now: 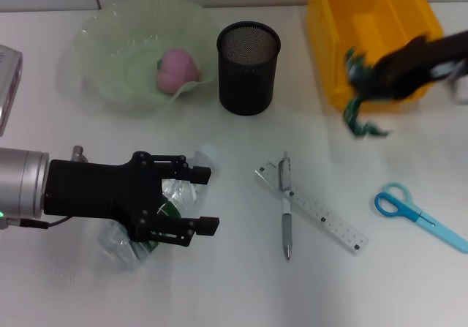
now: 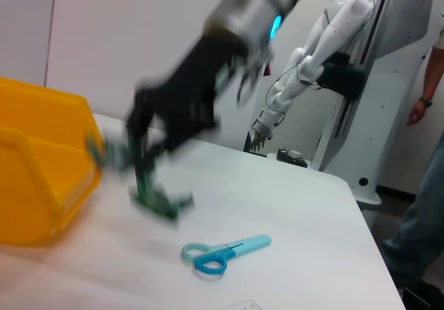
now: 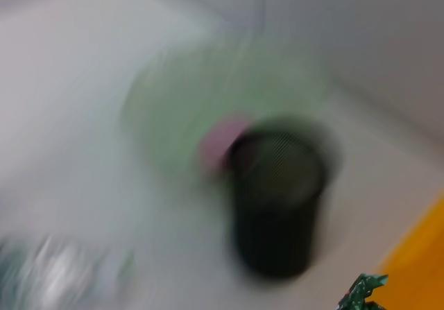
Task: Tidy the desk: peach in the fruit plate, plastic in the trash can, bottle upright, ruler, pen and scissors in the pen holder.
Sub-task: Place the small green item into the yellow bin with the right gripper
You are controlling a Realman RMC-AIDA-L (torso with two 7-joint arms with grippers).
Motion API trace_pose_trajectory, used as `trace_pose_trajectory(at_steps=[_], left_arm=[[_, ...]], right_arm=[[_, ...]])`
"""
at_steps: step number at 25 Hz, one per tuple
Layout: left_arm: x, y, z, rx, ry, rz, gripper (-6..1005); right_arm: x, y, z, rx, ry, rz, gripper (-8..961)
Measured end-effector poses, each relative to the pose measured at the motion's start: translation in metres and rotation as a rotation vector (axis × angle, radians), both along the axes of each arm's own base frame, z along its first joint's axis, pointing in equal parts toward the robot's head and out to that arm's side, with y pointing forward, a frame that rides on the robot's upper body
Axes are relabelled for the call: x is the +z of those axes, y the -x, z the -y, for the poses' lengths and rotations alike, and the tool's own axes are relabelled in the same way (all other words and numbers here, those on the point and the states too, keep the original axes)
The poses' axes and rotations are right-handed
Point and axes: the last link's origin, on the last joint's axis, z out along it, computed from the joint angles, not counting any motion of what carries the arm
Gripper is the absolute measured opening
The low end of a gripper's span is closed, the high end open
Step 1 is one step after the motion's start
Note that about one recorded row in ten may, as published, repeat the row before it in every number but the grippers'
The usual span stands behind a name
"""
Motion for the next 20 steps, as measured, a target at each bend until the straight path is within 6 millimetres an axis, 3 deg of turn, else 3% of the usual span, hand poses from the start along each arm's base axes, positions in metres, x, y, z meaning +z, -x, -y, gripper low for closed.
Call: trace_pose_trajectory(at_steps=[4, 6, 10, 15, 20], left_arm=[[0.000, 0.000, 0.001, -0.001, 0.002, 0.004, 796], [0.000, 0.000, 0.001, -0.001, 0.003, 0.005, 795], [0.000, -0.001, 0.001, -0.004, 0.006, 0.006, 795], [-0.001, -0.003, 0.000, -0.009, 0.013, 0.009, 796], [-0.001, -0.003, 0.001, -0.006, 0.014, 0.012, 796]], right_arm=[[0.052, -0.006, -0.002, 0.010, -0.211, -0.131, 178], [0.060, -0.015, -0.010, 0.007, -0.283, -0.177, 167], [0.046, -0.034, -0.037, -0.024, -0.367, -0.214, 145], [0.016, -0.046, -0.064, -0.083, -0.337, -0.228, 118], [0.012, -0.047, -0.069, -0.082, -0.339, -0.220, 392]])
